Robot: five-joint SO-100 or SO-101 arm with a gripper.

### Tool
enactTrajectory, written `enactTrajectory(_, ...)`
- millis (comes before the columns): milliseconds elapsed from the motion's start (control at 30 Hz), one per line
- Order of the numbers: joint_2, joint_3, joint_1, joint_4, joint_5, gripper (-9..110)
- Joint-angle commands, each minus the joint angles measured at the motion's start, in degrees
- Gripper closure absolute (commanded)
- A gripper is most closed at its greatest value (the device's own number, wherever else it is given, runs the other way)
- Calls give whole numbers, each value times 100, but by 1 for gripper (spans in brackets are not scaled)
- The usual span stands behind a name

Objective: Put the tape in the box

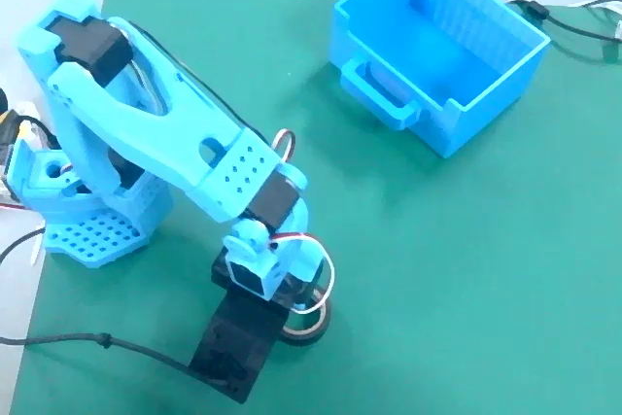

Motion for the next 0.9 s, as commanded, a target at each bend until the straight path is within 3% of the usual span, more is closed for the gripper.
enactTrajectory(0, 237, -1002, 132, 527, -9, 102)
enactTrajectory(400, 694, -4025, -694, 2575, 167, 102)
enactTrajectory(867, 431, -6003, -3779, 3006, 1072, 102)
